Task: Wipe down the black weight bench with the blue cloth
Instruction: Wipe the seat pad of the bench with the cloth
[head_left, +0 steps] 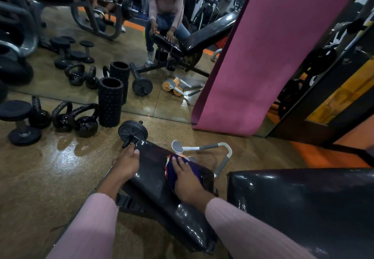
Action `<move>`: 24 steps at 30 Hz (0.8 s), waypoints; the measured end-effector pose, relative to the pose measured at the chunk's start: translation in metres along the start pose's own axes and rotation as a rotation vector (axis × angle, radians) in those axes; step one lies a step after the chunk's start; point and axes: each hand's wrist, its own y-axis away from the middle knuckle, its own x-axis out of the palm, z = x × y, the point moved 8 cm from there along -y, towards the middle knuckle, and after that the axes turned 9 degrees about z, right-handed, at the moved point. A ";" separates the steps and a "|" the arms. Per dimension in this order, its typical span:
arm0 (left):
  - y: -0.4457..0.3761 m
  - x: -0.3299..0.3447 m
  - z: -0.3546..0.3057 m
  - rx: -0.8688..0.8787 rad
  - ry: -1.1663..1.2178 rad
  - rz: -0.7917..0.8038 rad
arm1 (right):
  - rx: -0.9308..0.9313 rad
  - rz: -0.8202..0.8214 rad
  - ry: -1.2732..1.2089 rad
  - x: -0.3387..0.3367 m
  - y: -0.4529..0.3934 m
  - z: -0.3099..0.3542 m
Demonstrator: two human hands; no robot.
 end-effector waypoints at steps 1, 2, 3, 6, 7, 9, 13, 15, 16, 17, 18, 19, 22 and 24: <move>0.002 0.001 -0.001 -0.001 0.011 0.004 | -0.081 -0.028 0.027 0.005 0.016 0.001; 0.003 0.001 -0.001 -0.002 0.018 0.009 | -0.141 -0.054 0.027 0.008 0.033 -0.005; 0.005 0.002 -0.001 -0.007 0.022 0.014 | -0.165 -0.052 0.004 0.009 0.049 -0.013; 0.006 0.003 0.001 -0.022 -0.002 0.014 | -0.045 -0.010 -0.050 -0.001 0.051 -0.037; 0.005 0.003 0.001 -0.022 -0.011 0.010 | 0.017 0.007 -0.057 -0.006 0.039 -0.037; 0.004 0.002 0.003 -0.028 -0.021 0.004 | 0.108 0.012 -0.079 -0.015 0.014 -0.023; 0.004 0.002 0.002 -0.029 -0.036 0.008 | -0.010 0.000 0.033 -0.006 0.018 0.020; 0.006 0.002 0.000 -0.026 -0.002 0.014 | -0.117 -0.023 0.058 0.014 0.047 0.017; 0.006 0.001 0.000 -0.021 0.010 0.018 | -0.140 -0.016 0.045 0.025 0.061 0.005; 0.006 0.001 0.001 -0.019 0.021 0.023 | -0.133 0.000 0.031 0.035 0.070 -0.010; 0.006 0.002 0.002 -0.016 0.031 0.029 | -0.095 0.010 0.008 0.037 0.077 -0.024; 0.006 0.002 0.003 -0.009 0.036 0.033 | -0.035 0.008 -0.032 0.036 0.077 -0.036; 0.004 0.004 0.004 -0.002 -0.003 0.029 | 0.145 -0.006 -0.123 0.016 0.048 -0.041; 0.000 0.005 0.006 -0.001 -0.056 0.015 | 0.171 -0.010 -0.159 0.002 0.027 -0.021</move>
